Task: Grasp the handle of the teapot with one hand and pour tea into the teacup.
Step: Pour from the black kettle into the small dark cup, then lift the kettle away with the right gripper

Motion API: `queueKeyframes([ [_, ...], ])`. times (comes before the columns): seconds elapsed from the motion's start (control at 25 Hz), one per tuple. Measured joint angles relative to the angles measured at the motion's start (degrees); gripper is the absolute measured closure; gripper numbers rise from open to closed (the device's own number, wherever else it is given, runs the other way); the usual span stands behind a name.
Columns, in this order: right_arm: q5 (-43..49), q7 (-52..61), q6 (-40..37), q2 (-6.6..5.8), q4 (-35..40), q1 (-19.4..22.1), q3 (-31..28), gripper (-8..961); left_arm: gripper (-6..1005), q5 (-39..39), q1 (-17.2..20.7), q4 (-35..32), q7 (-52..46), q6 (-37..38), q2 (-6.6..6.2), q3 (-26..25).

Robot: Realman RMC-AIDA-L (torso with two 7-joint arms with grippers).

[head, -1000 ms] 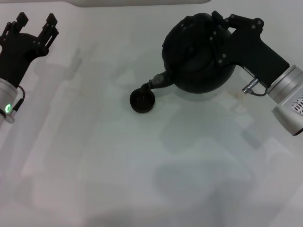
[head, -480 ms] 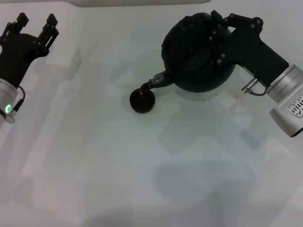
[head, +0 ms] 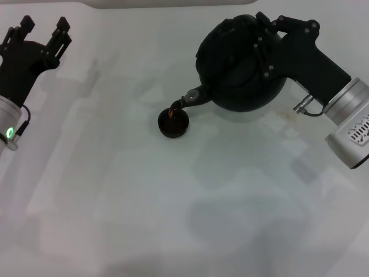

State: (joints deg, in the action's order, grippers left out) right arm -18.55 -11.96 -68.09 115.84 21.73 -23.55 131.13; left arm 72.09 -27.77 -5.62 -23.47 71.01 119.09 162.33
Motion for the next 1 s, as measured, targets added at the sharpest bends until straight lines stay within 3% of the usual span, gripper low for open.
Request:
queueKeyframes([
  [1.0,-0.4,-2.9,0.2,0.0,0.0,0.1,-0.4,818,222,0.1,0.5,0.0,0.0,0.0,0.0,0.0],
])
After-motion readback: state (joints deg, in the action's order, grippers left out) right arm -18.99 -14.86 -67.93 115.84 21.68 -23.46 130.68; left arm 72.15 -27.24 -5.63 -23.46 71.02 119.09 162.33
